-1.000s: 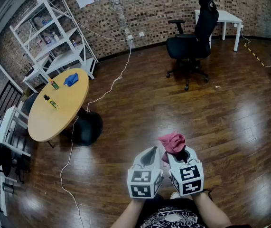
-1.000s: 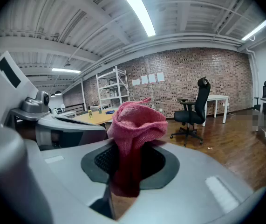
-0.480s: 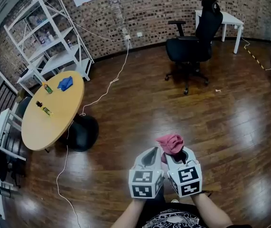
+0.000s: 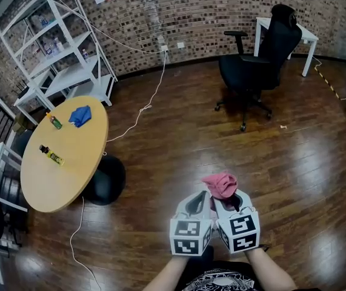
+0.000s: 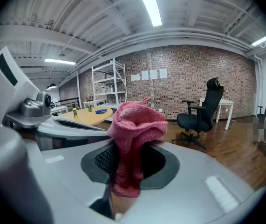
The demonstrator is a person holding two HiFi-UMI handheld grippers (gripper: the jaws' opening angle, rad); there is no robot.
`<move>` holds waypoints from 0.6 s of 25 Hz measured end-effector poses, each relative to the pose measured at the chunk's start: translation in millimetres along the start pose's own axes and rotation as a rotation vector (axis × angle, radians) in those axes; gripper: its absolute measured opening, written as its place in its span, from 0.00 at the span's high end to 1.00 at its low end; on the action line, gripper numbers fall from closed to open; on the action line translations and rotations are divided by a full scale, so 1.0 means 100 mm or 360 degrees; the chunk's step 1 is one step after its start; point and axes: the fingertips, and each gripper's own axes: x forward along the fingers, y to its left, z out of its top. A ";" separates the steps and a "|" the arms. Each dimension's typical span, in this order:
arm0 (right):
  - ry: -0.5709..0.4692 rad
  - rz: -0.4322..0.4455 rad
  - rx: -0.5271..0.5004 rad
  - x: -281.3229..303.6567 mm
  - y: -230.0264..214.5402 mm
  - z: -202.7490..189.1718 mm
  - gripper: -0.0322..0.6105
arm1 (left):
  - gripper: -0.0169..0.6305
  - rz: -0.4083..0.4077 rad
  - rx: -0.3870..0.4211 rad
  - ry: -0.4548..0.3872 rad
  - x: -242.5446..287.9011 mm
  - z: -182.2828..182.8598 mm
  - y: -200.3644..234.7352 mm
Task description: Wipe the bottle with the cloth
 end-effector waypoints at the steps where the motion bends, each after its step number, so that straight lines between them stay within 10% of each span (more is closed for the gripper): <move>1: 0.0004 0.0001 -0.0003 0.12 0.02 0.07 0.79 | 0.97 -0.0004 -0.0002 -0.0003 0.05 0.07 0.10; 15: 0.0008 0.0025 -0.0022 1.04 0.05 0.51 0.79 | 0.97 0.0021 -0.0016 0.0010 0.55 0.49 0.93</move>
